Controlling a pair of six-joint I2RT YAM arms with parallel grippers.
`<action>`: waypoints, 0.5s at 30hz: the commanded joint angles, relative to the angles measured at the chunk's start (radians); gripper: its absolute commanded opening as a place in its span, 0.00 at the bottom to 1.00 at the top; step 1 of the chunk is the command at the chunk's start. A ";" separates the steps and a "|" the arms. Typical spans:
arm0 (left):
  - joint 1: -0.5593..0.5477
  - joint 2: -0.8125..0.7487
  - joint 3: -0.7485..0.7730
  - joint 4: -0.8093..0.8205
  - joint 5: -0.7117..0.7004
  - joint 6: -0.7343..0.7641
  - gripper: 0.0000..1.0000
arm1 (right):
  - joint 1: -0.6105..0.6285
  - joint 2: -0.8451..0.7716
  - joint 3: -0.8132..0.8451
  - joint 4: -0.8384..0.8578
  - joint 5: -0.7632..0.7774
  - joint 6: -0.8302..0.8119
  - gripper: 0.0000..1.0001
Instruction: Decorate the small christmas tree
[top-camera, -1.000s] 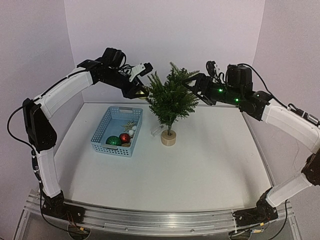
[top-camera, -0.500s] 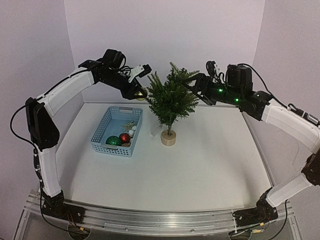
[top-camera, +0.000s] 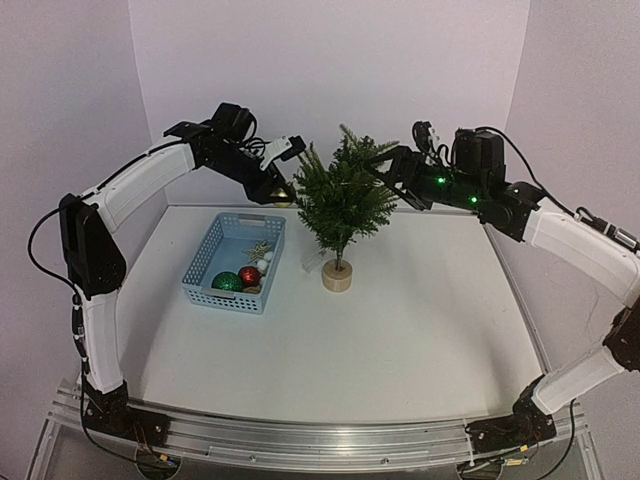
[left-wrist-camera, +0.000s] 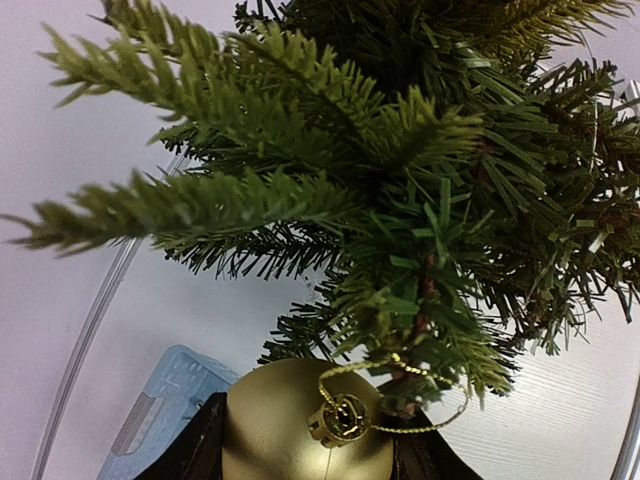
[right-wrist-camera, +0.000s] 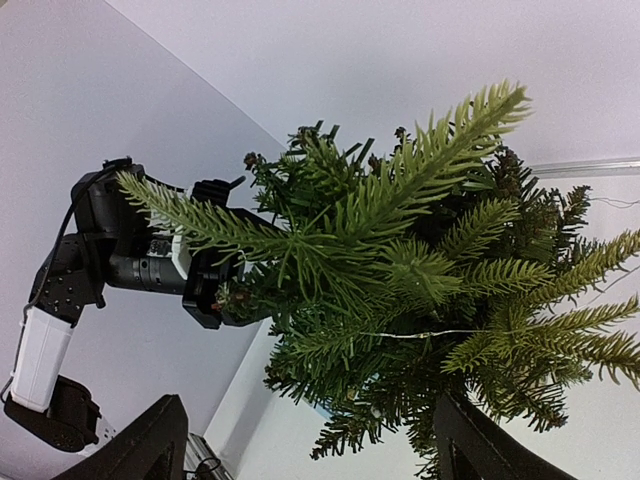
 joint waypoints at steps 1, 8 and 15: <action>-0.012 -0.023 -0.004 0.009 0.003 0.008 0.44 | -0.004 -0.027 0.024 0.030 -0.008 0.005 0.85; -0.025 -0.019 -0.018 0.016 -0.007 0.009 0.47 | -0.003 -0.019 0.029 0.032 -0.011 0.005 0.85; -0.025 -0.032 -0.043 0.028 -0.008 0.011 0.53 | -0.004 -0.016 0.028 0.033 -0.011 0.005 0.85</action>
